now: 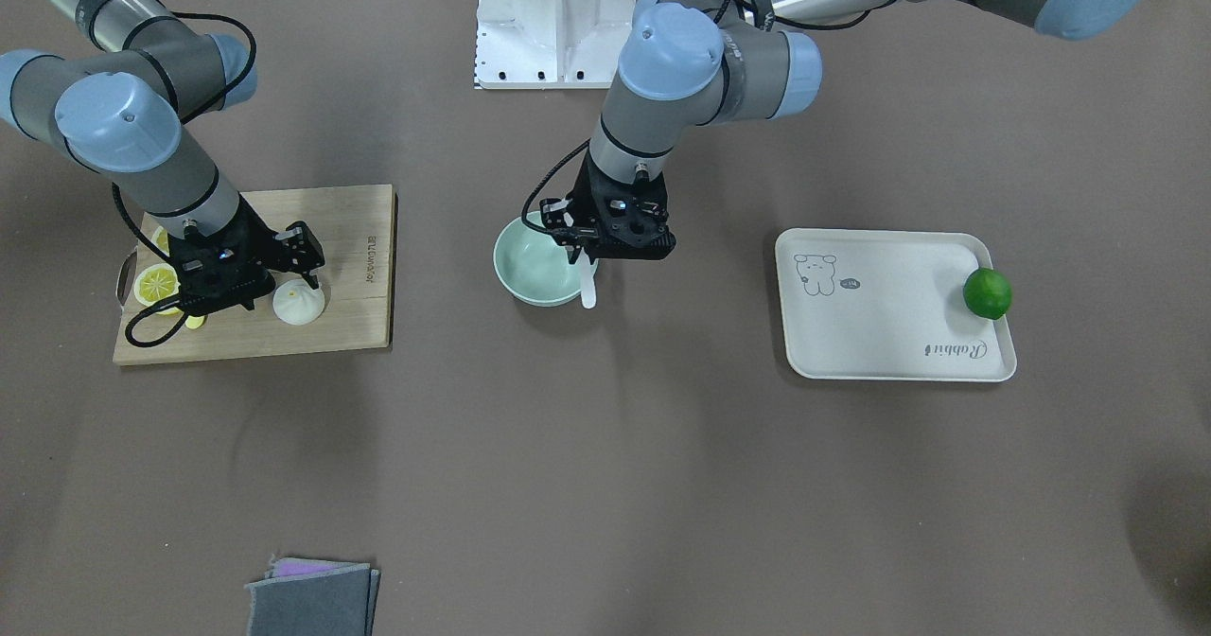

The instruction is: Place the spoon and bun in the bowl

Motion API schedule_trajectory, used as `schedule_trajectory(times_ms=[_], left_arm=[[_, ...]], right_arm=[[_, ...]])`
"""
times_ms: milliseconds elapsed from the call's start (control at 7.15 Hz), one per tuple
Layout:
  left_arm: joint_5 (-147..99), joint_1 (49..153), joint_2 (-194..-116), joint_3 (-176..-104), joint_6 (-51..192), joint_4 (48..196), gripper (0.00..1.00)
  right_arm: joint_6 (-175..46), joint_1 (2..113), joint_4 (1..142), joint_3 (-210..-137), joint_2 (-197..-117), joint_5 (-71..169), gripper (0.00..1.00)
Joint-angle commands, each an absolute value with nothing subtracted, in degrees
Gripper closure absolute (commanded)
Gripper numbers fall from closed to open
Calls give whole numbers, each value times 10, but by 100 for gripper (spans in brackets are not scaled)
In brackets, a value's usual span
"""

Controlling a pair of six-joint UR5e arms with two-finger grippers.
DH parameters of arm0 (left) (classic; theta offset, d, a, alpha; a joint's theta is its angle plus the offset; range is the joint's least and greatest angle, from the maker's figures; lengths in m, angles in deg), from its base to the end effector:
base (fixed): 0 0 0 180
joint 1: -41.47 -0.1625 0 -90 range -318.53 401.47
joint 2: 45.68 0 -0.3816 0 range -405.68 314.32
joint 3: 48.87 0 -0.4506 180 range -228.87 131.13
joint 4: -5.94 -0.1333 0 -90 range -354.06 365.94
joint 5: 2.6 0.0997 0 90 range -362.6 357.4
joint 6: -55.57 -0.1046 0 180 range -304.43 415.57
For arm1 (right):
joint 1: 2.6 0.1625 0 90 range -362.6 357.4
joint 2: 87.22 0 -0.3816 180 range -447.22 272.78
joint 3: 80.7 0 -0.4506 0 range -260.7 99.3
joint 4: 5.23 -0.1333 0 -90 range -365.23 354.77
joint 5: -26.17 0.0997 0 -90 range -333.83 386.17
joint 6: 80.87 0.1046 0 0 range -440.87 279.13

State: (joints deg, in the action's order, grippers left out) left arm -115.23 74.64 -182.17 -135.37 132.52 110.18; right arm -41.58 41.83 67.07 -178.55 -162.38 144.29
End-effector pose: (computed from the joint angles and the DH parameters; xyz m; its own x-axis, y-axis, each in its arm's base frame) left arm 0.5698 -0.4836 0.0864 0.4942 -0.0741 -0.8662 0.1258 0.9920 -0.0130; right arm -0.4048 -0.5144 0.3632 0.6535 -0.3153 0.6882 0.1681 0.9469 0.2742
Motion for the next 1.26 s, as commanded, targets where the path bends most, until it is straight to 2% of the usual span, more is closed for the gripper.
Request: schedule_trajectory(times_ms=[0, 140, 280, 419, 559, 839, 1118], left_arm=[[-1121, 731, -1844, -1325, 1334, 1108, 100], [-1107, 726, -1845, -1320, 1333, 1111, 100], [-1107, 726, -1848, -1319, 1328, 1111, 100], [-1106, 726, -1845, -1318, 1324, 1110, 38], [-1106, 726, -1845, -1322, 1322, 1109, 2], [-1109, 740, -1841, -1352, 1320, 1101, 1], [-1196, 805, -1696, -1495, 1246, 1093, 1]], right_arm=[[-416, 417, 671, -1784, -1624, 1445, 76], [-416, 417, 671, -1786, -1624, 1446, 95], [-416, 417, 671, -1786, -1624, 1449, 100], [-416, 417, 671, -1787, -1624, 1450, 100], [-414, 417, 671, -1791, -1623, 1452, 100], [-377, 420, 674, -1818, -1602, 1460, 100], [-224, 381, 671, -1829, -1535, 1450, 100]])
